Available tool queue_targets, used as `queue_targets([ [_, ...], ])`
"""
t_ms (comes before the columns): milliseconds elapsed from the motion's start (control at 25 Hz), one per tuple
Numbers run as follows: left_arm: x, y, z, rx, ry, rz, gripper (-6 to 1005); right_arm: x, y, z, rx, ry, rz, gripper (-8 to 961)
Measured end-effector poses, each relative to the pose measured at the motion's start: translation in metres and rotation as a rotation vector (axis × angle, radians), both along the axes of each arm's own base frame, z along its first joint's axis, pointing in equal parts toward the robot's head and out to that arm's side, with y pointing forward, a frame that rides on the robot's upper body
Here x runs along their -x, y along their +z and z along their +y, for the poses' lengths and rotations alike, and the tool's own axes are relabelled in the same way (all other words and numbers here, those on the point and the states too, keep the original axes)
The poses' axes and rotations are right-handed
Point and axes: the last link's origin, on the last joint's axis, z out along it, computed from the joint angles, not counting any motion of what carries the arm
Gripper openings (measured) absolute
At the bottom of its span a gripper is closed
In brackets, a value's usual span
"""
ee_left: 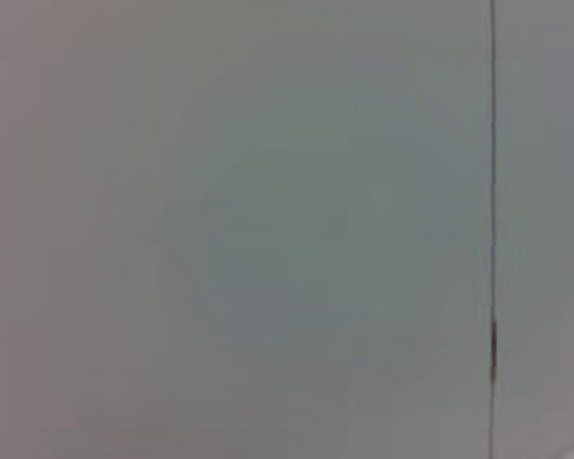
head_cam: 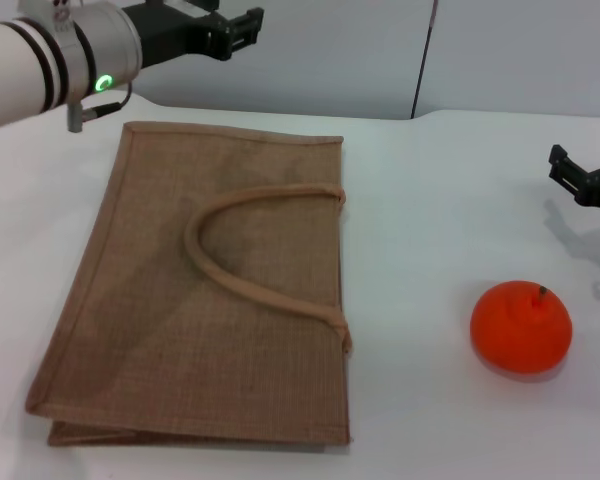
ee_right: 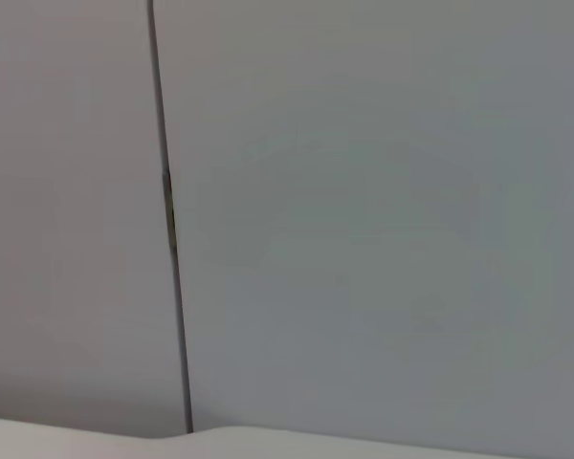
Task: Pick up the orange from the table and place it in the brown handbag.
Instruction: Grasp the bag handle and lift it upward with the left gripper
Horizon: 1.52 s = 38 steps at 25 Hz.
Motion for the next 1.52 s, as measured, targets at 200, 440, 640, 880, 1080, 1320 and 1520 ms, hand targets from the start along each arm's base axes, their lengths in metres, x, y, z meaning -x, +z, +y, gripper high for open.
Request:
queue_targets([
  [200,-0.002,0.010,-0.004,0.086,0.073,0.031,587,0.002,-0.001,0.001,0.001,0.003,0.002,824],
  [440,-0.002,0.023,-0.008,0.214,0.147,0.065,587,0.002,-0.001,0.001,0.002,0.005,0.003,824],
  [640,0.006,0.030,-0.011,0.295,0.219,0.136,586,0.004,-0.001,0.002,0.003,0.008,0.003,824],
  [880,0.021,0.033,-0.015,0.352,0.251,0.165,586,0.004,-0.001,0.002,0.004,0.009,0.003,824],
  [1080,0.035,0.024,-0.017,0.418,0.287,0.185,585,0.004,-0.001,0.002,0.005,0.010,0.002,825],
  [1320,0.046,0.014,-0.017,0.469,0.322,0.194,585,0.005,-0.002,0.002,0.007,0.012,0.002,825],
  [1520,0.059,0.005,-0.015,0.499,0.355,0.191,586,0.006,-0.002,0.003,0.007,0.014,0.004,825],
])
